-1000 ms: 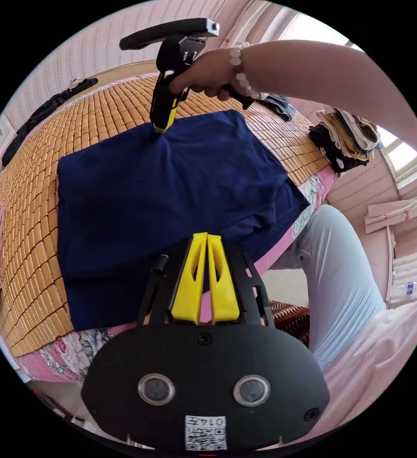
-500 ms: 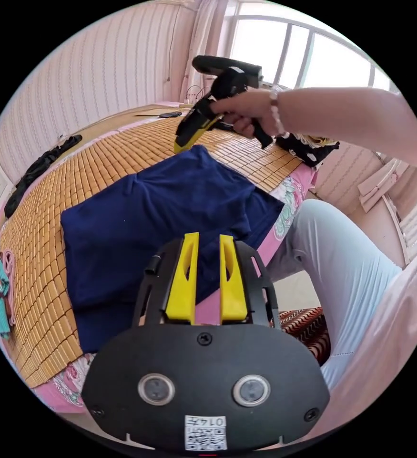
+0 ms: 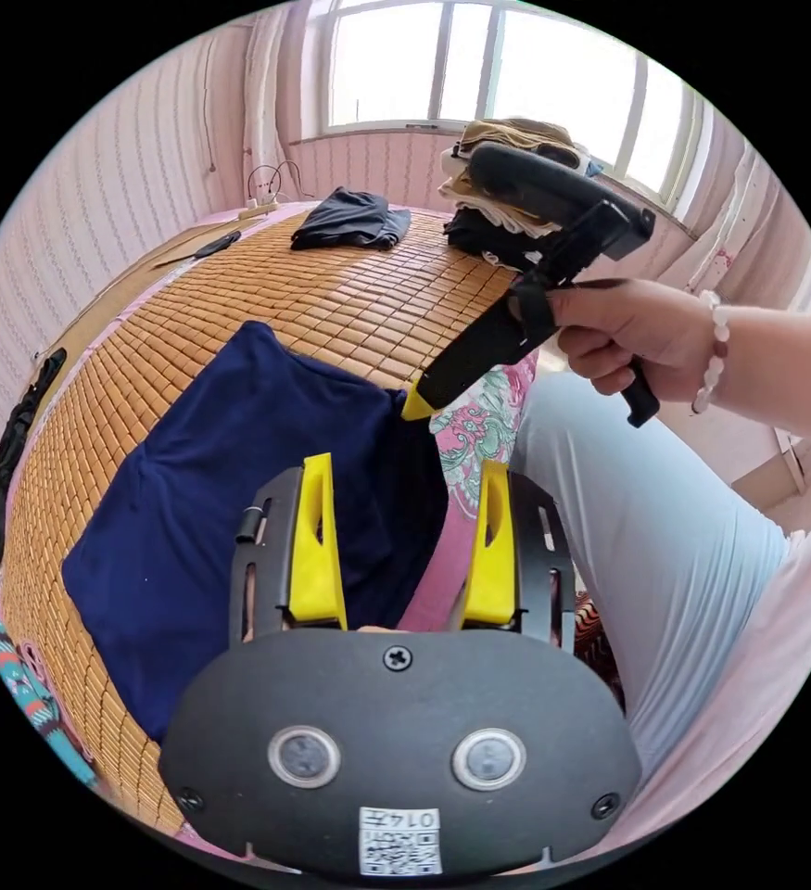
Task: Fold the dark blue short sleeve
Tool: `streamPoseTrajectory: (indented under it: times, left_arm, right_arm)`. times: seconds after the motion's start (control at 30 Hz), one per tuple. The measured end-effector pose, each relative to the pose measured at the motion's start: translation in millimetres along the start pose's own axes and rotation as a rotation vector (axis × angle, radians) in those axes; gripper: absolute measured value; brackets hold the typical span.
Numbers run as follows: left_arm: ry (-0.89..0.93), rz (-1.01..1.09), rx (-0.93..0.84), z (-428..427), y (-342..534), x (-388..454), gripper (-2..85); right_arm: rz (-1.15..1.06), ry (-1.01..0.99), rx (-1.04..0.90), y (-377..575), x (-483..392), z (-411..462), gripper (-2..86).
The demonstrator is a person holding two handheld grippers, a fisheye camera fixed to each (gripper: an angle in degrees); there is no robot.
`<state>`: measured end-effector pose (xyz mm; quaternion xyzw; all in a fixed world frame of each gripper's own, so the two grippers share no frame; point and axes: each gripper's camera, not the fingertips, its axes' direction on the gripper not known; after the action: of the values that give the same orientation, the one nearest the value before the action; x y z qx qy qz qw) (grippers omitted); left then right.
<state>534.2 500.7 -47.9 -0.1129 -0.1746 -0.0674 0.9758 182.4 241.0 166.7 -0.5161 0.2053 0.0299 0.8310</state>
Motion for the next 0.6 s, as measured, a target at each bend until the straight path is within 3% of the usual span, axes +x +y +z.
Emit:
streamPoseTrajectory:
  times: [0.07, 0.17, 0.27, 0.4, 0.6]
  left_arm:
    - [-0.004, 0.014, -0.004, 6.0, -11.3, -4.6, 17.9]
    - [0.012, 0.005, -0.092, 18.6, -26.8, -16.0, 7.5]
    - [0.069, -0.015, -0.098, 21.1, -31.3, -24.6, 1.2]
    - [0.062, -0.014, -0.075, 8.4, -22.6, -23.3, -0.6]
    - [0.037, 0.010, -0.040, -21.5, -2.9, -14.1, -0.9]
  right_arm:
    - [-0.039, -0.075, 0.010, 0.2, 3.6, -5.5, 1.5]
    - [-0.109, -0.208, 0.017, 5.8, 8.9, -11.4, 2.4]
    - [-0.122, -0.161, 0.118, 17.2, 22.0, -27.1, 5.3]
    - [0.070, -0.286, 0.231, 26.8, 95.6, -16.1, 17.4]
    - [0.222, -0.403, 0.298, 16.4, 133.5, 28.0, 17.6]
